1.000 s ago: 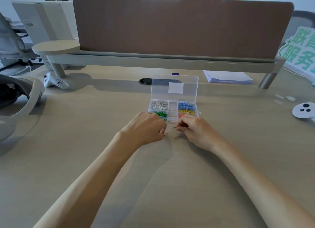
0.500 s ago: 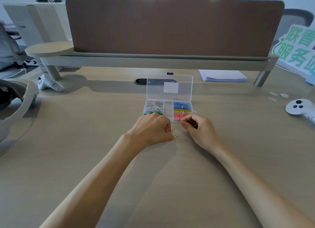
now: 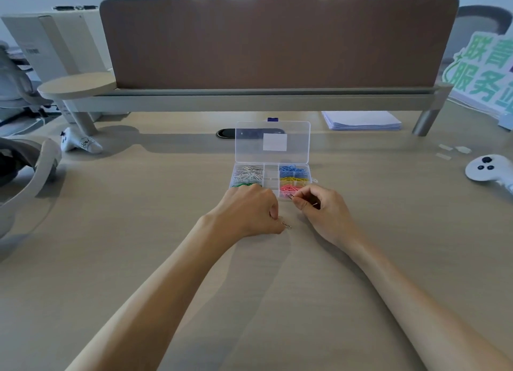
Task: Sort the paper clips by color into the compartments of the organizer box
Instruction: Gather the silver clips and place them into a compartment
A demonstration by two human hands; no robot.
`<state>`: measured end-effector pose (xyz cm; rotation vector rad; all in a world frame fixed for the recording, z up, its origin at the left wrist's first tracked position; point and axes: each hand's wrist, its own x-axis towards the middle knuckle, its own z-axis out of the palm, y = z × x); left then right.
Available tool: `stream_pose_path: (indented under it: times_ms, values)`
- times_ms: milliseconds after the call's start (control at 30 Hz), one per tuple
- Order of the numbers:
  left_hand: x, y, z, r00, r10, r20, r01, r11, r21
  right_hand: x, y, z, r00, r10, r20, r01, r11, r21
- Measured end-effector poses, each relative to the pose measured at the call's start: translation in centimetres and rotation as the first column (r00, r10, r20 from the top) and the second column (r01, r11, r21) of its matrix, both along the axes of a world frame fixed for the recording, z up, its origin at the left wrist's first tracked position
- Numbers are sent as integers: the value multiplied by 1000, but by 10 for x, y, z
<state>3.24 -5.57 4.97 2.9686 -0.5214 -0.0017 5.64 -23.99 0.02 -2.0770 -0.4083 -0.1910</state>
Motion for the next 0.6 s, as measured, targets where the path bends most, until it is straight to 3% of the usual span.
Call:
stream_pose_path:
  times_ms: [200, 433, 600]
  values:
    - [-2, -16, 9, 998, -63, -27, 65, 996, 59, 0, 0, 0, 1000, -7, 8, 6, 999, 33]
    - [-5, -39, 17, 962, -248, 113, 169, 867, 468, -1, -2, 0, 999, -35, -1, 35, 995, 96]
    - [1, -38, 21, 976, -216, 28, 172, 845, 507, -2, -2, 2, 999, -39, -28, 42, 992, 121]
